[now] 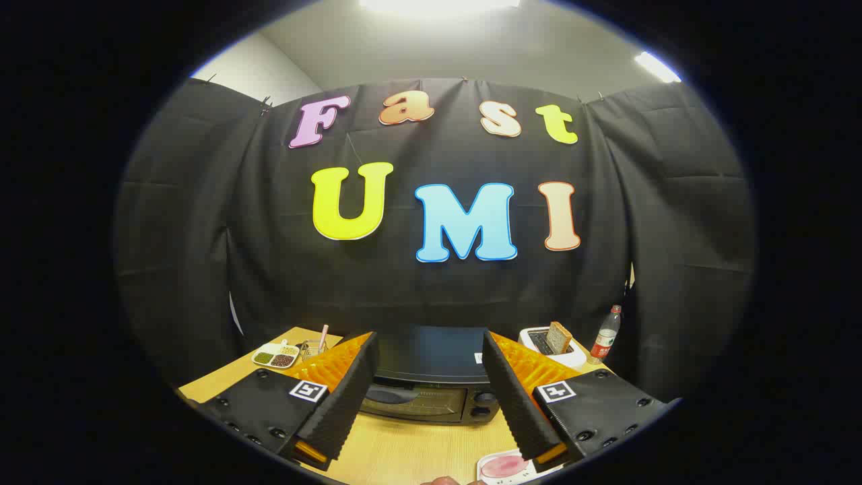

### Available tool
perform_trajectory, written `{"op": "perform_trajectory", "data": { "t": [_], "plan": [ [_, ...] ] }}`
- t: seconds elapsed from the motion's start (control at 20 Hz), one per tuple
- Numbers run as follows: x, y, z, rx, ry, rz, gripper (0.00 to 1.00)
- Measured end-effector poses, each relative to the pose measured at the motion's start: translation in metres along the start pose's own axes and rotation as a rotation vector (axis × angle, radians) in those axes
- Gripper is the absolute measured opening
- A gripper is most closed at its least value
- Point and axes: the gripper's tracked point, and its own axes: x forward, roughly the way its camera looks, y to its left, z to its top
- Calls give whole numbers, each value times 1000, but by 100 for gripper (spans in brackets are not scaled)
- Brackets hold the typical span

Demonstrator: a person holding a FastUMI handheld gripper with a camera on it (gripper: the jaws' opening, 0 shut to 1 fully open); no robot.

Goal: Open the toaster oven, put the food inside, and close the toaster oven door.

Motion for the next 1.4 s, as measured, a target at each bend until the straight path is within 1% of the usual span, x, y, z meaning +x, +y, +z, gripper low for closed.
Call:
{"op": "perform_trajectory", "data": {
  "t": [0.55,0.65,0.75,0.95,1.2,1.3,1.4],
  "plan": [
    [-7,-13,13,17,-23,-23,97],
    [-7,-12,13,7,-23,-20,97],
    [-7,-17,17,-9,-29,-40,97],
    [-9,-16,17,24,-26,-38,97],
    [-2,-15,11,12,7,-40,97],
    [3,-17,9,7,22,-54,97],
    [18,-18,9,4,34,-65,97]
  ]
}}
